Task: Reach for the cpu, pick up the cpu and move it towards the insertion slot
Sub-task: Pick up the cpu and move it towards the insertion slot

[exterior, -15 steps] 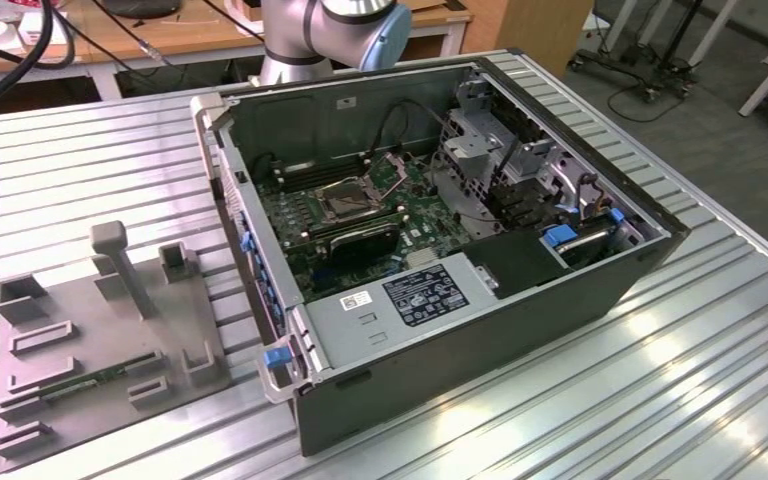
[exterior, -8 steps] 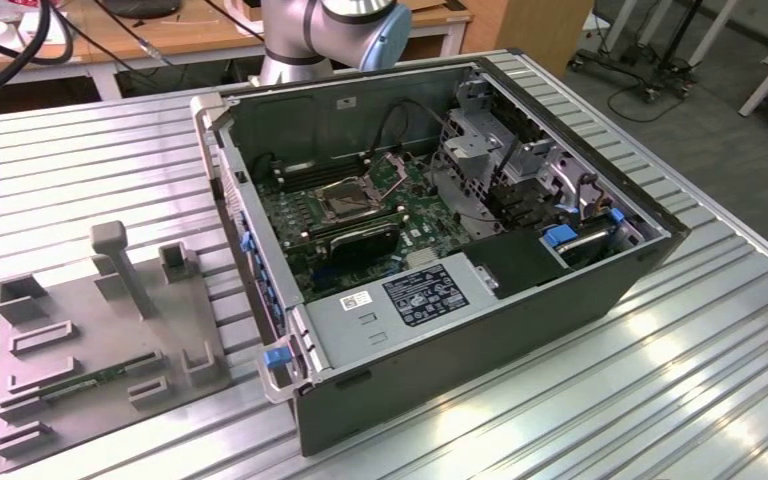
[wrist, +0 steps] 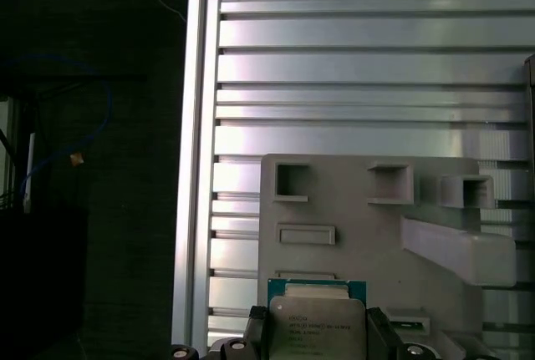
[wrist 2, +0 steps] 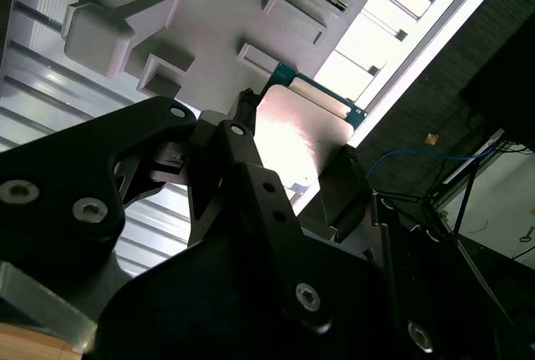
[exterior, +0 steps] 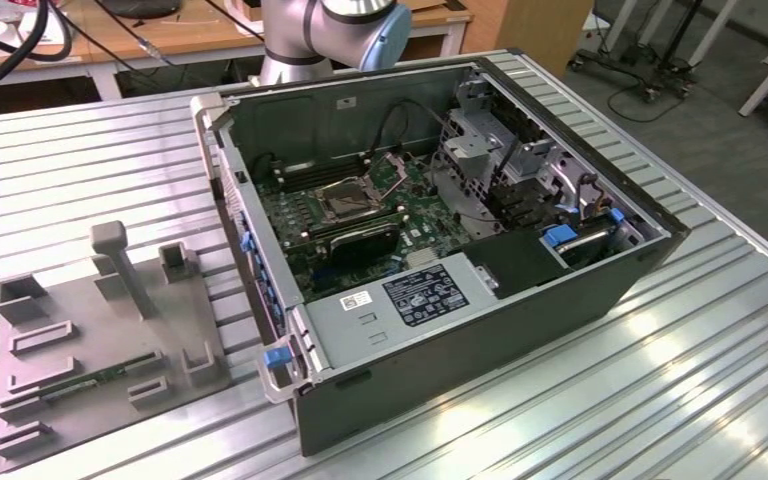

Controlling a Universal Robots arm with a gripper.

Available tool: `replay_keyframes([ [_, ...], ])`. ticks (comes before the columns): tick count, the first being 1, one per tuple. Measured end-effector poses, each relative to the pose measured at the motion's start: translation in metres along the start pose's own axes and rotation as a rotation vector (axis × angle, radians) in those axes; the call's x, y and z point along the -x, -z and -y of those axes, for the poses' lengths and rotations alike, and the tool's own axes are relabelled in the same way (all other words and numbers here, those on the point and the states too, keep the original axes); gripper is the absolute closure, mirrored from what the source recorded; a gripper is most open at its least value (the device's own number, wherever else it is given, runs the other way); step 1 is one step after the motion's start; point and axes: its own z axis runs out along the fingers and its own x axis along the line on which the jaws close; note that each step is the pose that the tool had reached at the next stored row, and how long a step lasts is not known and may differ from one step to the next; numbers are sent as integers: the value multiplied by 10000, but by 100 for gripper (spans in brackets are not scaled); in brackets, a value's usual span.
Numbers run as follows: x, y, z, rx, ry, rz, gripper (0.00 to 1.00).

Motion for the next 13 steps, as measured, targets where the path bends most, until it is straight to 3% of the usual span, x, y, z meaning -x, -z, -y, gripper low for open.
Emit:
replay_keyframes([
  [13,17,2,0,-1,-1,-1,46],
])
